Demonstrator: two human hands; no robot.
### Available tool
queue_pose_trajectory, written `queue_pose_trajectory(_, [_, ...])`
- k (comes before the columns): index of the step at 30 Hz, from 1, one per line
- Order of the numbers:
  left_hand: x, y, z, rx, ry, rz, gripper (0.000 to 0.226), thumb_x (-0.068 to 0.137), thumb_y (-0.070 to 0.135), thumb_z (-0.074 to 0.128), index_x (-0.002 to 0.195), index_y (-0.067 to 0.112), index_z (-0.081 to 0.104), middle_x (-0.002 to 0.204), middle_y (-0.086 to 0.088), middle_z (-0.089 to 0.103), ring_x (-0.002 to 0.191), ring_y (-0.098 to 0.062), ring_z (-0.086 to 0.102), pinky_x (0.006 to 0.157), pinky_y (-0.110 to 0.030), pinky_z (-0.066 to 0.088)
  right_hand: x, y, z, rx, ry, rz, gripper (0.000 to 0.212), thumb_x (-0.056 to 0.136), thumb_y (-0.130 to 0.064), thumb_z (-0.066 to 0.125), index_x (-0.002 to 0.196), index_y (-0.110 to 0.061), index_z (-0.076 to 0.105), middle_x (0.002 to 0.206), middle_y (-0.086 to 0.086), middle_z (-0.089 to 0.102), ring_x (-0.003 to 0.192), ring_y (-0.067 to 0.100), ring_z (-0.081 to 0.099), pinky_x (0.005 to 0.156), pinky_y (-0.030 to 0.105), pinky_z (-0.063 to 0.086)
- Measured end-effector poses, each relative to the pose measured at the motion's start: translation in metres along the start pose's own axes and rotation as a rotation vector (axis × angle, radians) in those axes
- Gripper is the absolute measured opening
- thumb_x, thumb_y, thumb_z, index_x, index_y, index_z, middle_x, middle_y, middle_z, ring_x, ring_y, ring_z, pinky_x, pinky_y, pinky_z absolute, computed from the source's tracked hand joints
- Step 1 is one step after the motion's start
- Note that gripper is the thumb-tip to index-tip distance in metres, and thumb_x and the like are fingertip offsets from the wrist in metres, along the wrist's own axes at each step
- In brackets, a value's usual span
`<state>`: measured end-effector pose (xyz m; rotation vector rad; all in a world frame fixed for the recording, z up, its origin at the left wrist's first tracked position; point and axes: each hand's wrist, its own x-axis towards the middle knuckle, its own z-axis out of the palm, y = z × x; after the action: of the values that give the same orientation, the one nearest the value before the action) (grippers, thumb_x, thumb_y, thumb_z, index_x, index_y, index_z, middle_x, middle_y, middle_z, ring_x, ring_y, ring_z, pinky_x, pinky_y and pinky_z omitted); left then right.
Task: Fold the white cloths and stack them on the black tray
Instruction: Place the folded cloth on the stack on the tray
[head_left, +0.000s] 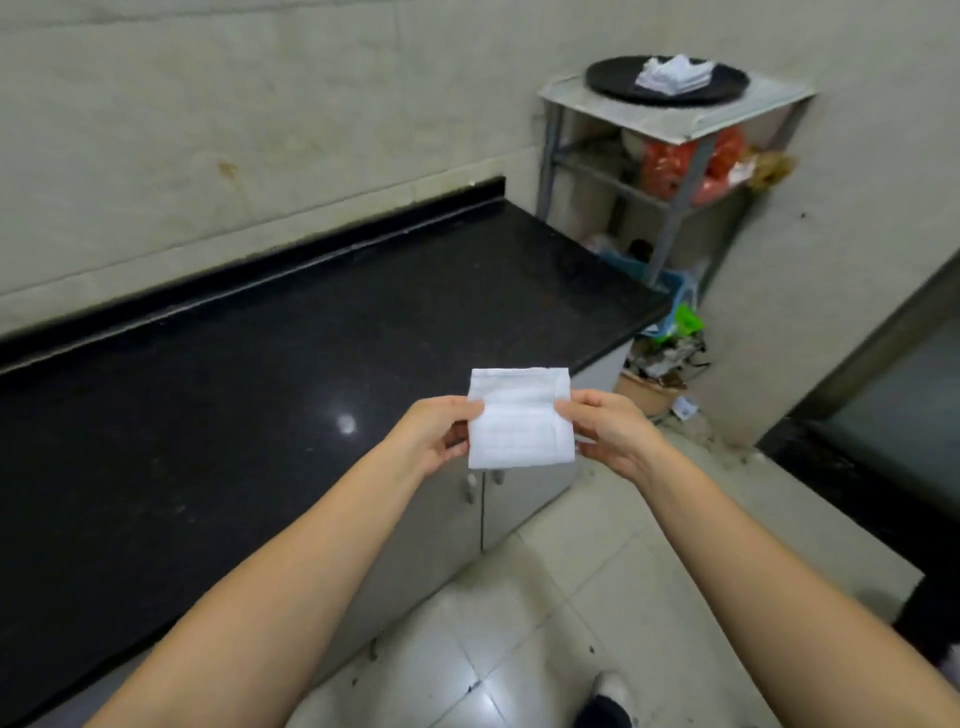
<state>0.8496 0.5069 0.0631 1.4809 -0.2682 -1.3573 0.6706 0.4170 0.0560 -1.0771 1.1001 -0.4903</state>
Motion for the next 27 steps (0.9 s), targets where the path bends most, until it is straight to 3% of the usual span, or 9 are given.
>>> queue_pose_trajectory(3, [0.038, 0.009, 0.081, 0.071, -0.097, -0.029, 0.013, 0.088, 0.004, 0.058, 0.084, 0.015, 0.063, 0.075, 0.001, 0.067, 0.073, -0.012, 0.06, 0.062, -0.024, 0.052, 0.012, -0.02, -0.083, 0.024, 0.055, -0.02, 0.008, 0.091, -0.009, 0.059, 0.085, -0.013, 0.061, 0.075, 0.006, 0.061, 0.061, 0.014, 0.056, 0.053, 0.019, 0.046])
queue_pose_trajectory(5, [0.064, 0.015, 0.14, 0.086, -0.178, -0.056, 0.011, 0.087, 0.005, 0.059, 0.088, 0.015, 0.064, 0.084, -0.002, 0.065, 0.076, -0.013, 0.059, 0.072, -0.03, 0.052, 0.02, -0.039, -0.141, 0.033, 0.101, -0.032, 0.012, 0.091, -0.006, 0.057, 0.08, -0.012, 0.059, 0.07, 0.008, 0.056, 0.053, 0.015, 0.052, 0.046, 0.018, 0.041])
queue_pose_trajectory(7, [0.086, 0.023, 0.198, 0.081, -0.255, -0.078, 0.011, 0.087, 0.003, 0.058, 0.089, 0.012, 0.064, 0.087, -0.004, 0.063, 0.079, -0.015, 0.059, 0.083, -0.034, 0.051, 0.03, -0.061, -0.198, 0.039, 0.14, -0.047, 0.015, 0.091, -0.004, 0.057, 0.078, -0.012, 0.058, 0.071, 0.008, 0.056, 0.052, 0.014, 0.054, 0.048, 0.02, 0.042])
queue_pose_trajectory(12, [0.128, 0.057, 0.312, 0.114, -0.326, -0.062, 0.012, 0.086, 0.002, 0.059, 0.088, 0.013, 0.062, 0.085, -0.003, 0.064, 0.078, -0.015, 0.06, 0.082, -0.034, 0.05, 0.074, -0.118, -0.304, 0.063, 0.161, -0.07, 0.017, 0.09, -0.002, 0.057, 0.075, -0.011, 0.058, 0.062, 0.002, 0.062, 0.054, 0.013, 0.057, 0.053, 0.021, 0.044])
queue_pose_trajectory(15, [0.166, 0.092, 0.347, 0.149, -0.326, -0.008, 0.012, 0.085, 0.002, 0.061, 0.091, 0.013, 0.062, 0.089, -0.004, 0.066, 0.082, -0.016, 0.062, 0.073, -0.031, 0.052, 0.117, -0.154, -0.336, 0.1, 0.131, -0.1, 0.017, 0.09, -0.002, 0.057, 0.076, -0.012, 0.058, 0.057, -0.003, 0.067, 0.053, 0.007, 0.063, 0.051, 0.017, 0.052])
queue_pose_trajectory(19, [0.224, 0.162, 0.379, 0.217, -0.312, 0.138, 0.009, 0.086, 0.005, 0.061, 0.085, 0.014, 0.062, 0.083, -0.004, 0.063, 0.076, -0.015, 0.059, 0.078, -0.029, 0.051, 0.189, -0.222, -0.357, 0.072, 0.073, -0.19, 0.015, 0.09, -0.003, 0.058, 0.079, -0.013, 0.061, 0.06, -0.006, 0.069, 0.056, 0.005, 0.065, 0.054, 0.016, 0.054])
queue_pose_trajectory(25, [0.303, 0.296, 0.423, 0.217, -0.28, 0.31, 0.015, 0.087, 0.004, 0.061, 0.075, 0.013, 0.06, 0.075, -0.004, 0.062, 0.066, -0.013, 0.058, 0.051, -0.02, 0.054, 0.301, -0.356, -0.371, 0.02, 0.016, -0.329, 0.011, 0.089, -0.006, 0.06, 0.083, -0.014, 0.063, 0.064, -0.005, 0.069, 0.055, 0.004, 0.063, 0.047, 0.017, 0.05])
queue_pose_trajectory(27, [0.325, 0.336, 0.435, 0.233, -0.271, 0.354, 0.013, 0.087, 0.005, 0.062, 0.076, 0.013, 0.062, 0.077, -0.004, 0.064, 0.066, -0.013, 0.06, 0.05, -0.02, 0.053, 0.335, -0.398, -0.377, -0.008, 0.022, -0.371, 0.011, 0.089, -0.004, 0.061, 0.083, -0.013, 0.064, 0.067, -0.001, 0.067, 0.052, 0.006, 0.062, 0.042, 0.017, 0.046])
